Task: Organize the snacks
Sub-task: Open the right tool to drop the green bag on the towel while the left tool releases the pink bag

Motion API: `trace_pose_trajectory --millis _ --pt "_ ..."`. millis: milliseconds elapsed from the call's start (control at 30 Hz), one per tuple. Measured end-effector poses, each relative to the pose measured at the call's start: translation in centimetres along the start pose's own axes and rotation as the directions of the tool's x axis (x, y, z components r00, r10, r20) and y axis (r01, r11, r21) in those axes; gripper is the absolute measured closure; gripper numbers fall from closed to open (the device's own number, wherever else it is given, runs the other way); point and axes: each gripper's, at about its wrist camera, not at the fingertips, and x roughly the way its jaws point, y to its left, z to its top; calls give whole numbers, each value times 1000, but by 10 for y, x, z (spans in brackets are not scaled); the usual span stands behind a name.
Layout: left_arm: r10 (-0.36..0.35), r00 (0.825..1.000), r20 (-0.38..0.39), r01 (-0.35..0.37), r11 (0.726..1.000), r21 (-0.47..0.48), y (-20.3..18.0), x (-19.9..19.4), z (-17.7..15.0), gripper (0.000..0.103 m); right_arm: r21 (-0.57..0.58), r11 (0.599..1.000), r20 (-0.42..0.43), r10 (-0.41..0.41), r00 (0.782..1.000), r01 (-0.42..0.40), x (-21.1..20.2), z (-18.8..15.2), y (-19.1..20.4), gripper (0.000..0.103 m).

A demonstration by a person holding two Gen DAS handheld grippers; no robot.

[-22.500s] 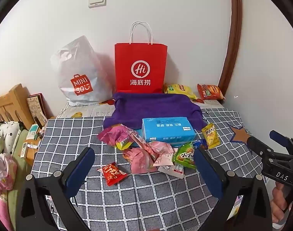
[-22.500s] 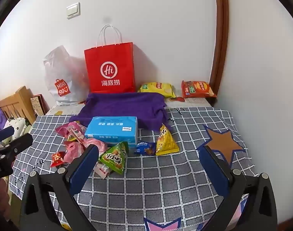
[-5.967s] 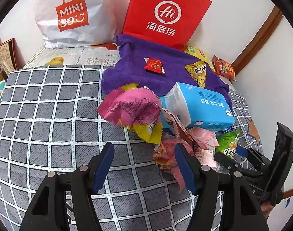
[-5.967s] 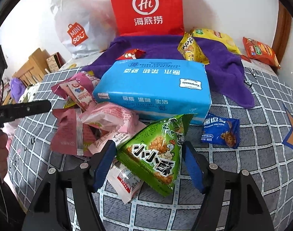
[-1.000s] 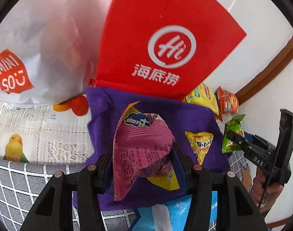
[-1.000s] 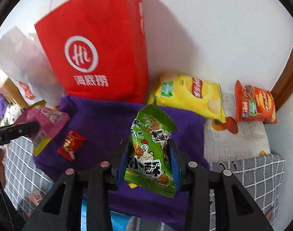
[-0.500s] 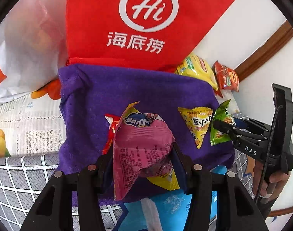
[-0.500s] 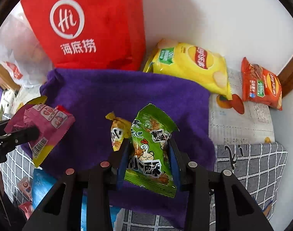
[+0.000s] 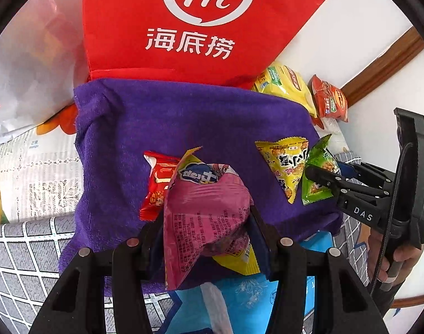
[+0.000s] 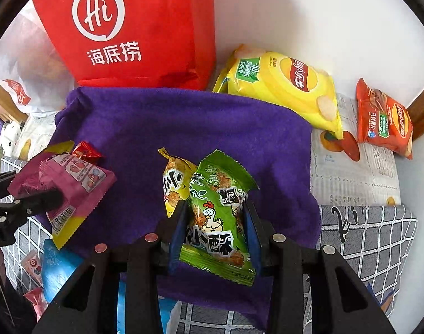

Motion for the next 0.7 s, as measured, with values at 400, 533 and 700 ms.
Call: trace_pose_trajectory --millis 400,533,700 --pt "-33 999 22 33 999 10 1 -9 2 38 -11 1000 57 28 998 -27 -24 1 3 38" --pt "-16 998 59 15 1000 22 -3 -21 2 29 -5 1000 95 29 995 -29 -36 1 4 37" --pt "-42 996 79 41 999 14 0 -35 1 29 1 998 152 66 986 -67 -51 1 8 37"
